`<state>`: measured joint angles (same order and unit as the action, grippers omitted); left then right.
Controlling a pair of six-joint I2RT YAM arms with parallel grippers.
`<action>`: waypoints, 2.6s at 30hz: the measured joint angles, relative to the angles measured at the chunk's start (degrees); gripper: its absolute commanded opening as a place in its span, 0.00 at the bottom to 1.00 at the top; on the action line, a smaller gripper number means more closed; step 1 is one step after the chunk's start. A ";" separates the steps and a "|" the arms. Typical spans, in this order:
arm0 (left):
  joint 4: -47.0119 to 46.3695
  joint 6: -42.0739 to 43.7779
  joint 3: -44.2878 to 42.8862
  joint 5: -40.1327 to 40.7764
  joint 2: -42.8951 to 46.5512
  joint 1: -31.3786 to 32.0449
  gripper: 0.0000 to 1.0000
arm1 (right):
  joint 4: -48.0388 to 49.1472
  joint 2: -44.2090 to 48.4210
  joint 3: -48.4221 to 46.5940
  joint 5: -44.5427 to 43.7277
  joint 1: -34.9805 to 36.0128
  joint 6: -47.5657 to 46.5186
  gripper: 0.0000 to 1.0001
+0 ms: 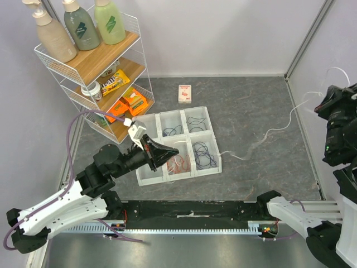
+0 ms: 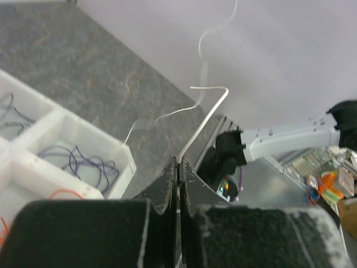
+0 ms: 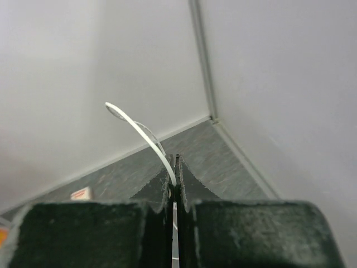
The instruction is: Untangle the cables
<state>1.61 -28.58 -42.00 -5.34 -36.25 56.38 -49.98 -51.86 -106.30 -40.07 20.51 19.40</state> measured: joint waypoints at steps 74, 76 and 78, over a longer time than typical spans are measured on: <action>37.00 -12.22 2.34 34.58 -9.66 -6.49 0.93 | 13.03 6.05 51.23 23.80 0.00 6.51 0.00; 37.51 -11.96 0.92 33.11 -8.28 -6.49 0.93 | 12.70 6.08 51.19 24.04 -0.02 6.40 0.00; 37.29 -11.41 -0.61 31.65 -6.45 -6.49 0.92 | 12.24 6.27 51.08 24.41 -0.02 6.36 0.00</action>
<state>38.89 -39.99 -42.61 26.30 -42.70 49.89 -37.74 -45.58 -55.22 -15.66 20.49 25.76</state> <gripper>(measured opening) 0.929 0.013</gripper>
